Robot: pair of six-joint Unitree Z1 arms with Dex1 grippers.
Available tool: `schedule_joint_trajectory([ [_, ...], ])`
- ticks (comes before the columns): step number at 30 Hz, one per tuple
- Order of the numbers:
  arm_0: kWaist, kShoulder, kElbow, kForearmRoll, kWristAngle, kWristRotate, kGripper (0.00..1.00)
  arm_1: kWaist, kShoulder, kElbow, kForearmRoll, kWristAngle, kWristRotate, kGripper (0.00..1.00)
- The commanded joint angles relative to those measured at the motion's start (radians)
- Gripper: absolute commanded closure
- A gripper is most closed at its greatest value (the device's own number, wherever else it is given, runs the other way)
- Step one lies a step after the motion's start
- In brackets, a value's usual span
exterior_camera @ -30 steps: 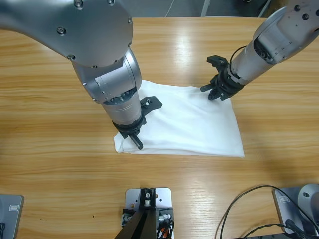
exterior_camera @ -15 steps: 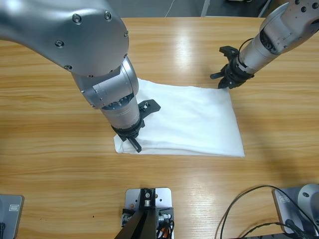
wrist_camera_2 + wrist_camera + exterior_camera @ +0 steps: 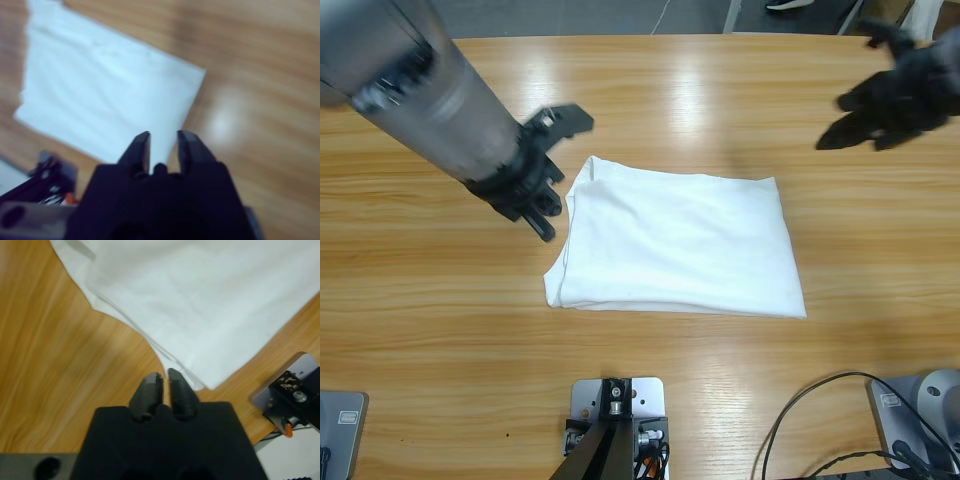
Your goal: Fold clothes
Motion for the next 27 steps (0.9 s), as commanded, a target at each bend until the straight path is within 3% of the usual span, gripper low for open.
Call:
schedule_joint_trajectory([
  [1,0.017,-0.038,0.072,0.017,-0.048,0.014,0.041,-0.113,-0.087,0.422,-0.176,0.165,0.149,0.0],
  [3,0.017,-0.051,0.103,0.015,-0.051,0.013,0.041,-0.16,-0.029,0.545,-0.358,0.259,0.19,0.0],
  [9,0.017,-0.091,0.147,0.014,-0.062,0.0,0.041,-0.204,0.141,0.655,-0.602,0.291,0.251,0.0],
  [15,0.016,-0.114,0.175,0.014,-0.06,-0.016,0.041,-0.282,0.31,0.73,-0.822,0.419,0.251,0.0],
  [19,0.009,-0.107,0.189,0.011,-0.06,-0.025,0.036,-0.282,0.367,0.757,-0.893,0.459,0.251,0.0],
  [27,0.008,-0.072,0.178,-0.009,-0.06,-0.042,0.036,-0.235,0.4,0.759,-0.86,0.459,0.265,0.007],
])
